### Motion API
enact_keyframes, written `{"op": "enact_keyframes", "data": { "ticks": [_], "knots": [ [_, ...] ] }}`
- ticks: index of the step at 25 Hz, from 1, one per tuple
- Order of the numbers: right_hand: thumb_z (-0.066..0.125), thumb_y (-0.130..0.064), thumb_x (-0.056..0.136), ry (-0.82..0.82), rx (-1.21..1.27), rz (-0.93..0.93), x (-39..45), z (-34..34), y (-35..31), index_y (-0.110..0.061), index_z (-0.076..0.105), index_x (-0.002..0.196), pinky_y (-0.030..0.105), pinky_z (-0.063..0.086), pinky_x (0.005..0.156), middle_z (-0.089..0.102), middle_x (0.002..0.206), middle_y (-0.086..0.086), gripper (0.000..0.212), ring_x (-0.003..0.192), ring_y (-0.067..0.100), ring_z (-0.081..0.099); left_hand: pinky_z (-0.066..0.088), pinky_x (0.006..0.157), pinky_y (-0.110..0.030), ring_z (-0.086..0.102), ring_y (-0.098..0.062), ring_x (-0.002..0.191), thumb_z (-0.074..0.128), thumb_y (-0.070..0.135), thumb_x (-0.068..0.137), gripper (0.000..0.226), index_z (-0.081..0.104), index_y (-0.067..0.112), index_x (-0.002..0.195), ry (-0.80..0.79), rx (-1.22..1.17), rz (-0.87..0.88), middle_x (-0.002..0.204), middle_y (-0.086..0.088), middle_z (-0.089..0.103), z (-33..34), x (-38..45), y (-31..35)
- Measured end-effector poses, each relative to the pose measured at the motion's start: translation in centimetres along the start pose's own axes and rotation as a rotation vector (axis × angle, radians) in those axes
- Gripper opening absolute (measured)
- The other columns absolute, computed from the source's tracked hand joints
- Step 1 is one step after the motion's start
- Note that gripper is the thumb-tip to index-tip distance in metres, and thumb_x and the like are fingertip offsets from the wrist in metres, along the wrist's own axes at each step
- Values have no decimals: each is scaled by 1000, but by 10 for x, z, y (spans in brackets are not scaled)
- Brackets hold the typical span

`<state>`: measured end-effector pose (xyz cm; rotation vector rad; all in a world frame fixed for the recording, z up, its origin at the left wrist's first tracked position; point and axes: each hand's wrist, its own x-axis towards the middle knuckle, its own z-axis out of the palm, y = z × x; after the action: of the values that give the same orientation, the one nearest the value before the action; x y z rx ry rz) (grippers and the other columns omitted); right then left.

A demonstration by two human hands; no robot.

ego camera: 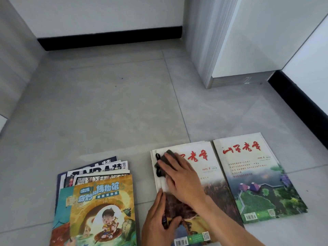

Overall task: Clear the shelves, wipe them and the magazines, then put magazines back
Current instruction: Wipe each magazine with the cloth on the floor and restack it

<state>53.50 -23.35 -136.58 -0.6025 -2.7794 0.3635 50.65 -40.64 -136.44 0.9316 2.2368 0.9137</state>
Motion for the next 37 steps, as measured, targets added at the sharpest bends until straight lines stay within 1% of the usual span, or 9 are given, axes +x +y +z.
{"op": "enact_keyframes", "data": {
  "ticks": [3, 7, 9, 14, 20, 25, 27, 31, 37],
  "knots": [
    [51, -27, 96, -44, -31, -130, -4, -9, 37, -33, 44, 147, 41, 30, 119, 35, 159, -6, 52, 148, 23, 31, 10, 102, 6, 27, 10, 137, 71, 59, 76, 87, 10, 54, 138, -10, -21, 6, 140, 56, -11, -1, 2, -2],
    [48, -27, 96, 175, 19, 718, -2, -22, 69, -22, 46, 146, 52, 42, 110, 45, 152, 11, 51, 135, 39, 44, 8, 102, 6, 23, 11, 136, 73, 53, 79, 87, 10, 55, 137, -19, -47, -5, 135, 60, -14, -3, 3, 1],
    [51, -24, 94, 160, -37, 603, -3, -15, 42, -24, 46, 147, 52, 42, 110, 42, 154, 10, 52, 139, 38, 41, 14, 107, 1, 26, 10, 138, 77, 50, 77, 89, 15, 52, 141, 2, -70, -12, 141, 57, -1, 0, 2, 1],
    [48, -32, 97, -67, -35, -159, -46, -12, 10, -32, 47, 146, 44, 38, 115, 39, 157, -6, 49, 145, 25, 36, 25, 109, -6, 32, 7, 137, 83, 40, 74, 93, 25, 42, 147, 26, -67, -7, 150, 37, 16, -2, -1, 4],
    [35, -35, 95, 130, -45, 568, -60, -30, 28, -23, 47, 147, 55, 42, 109, 38, 157, 5, 54, 142, 35, 37, 29, 113, -18, 26, 23, 131, 52, 21, 100, 53, 32, 39, 146, 75, -60, -28, 148, 41, 19, -6, -5, 10],
    [53, -29, 91, -69, -54, -109, -123, -23, -23, -29, 51, 144, 44, 41, 111, 41, 157, -3, 52, 144, 27, 37, 28, 111, -9, 35, 25, 126, 51, 4, 98, 45, 53, 26, 137, 116, -117, -12, 142, 28, 42, -16, 7, 3],
    [52, -29, 94, -51, -65, -37, -141, -33, 4, -27, 55, 142, 47, 44, 109, 42, 155, -4, 48, 145, 26, 36, 28, 109, -6, 34, 26, 125, 53, 8, 98, 43, 52, 26, 137, 123, -121, -3, 141, 29, 42, -16, 4, 5],
    [43, -31, 93, 120, -85, 506, -146, -34, -5, -21, 54, 143, 55, 40, 108, 41, 155, 4, 52, 142, 36, 38, 30, 108, -7, 37, 23, 126, 55, 10, 98, 42, 53, 25, 137, 160, -140, -7, 141, 27, 44, -9, 0, 2],
    [49, -30, 87, -64, -23, 22, -133, -20, -57, -31, 52, 142, 43, 38, 112, 42, 156, -4, 55, 142, 30, 41, 53, 94, -25, 66, -1, 104, 55, 1, 95, 36, 73, 32, 102, 335, -376, -225, 107, 13, 72, -25, 14, 12]
  ]
}}
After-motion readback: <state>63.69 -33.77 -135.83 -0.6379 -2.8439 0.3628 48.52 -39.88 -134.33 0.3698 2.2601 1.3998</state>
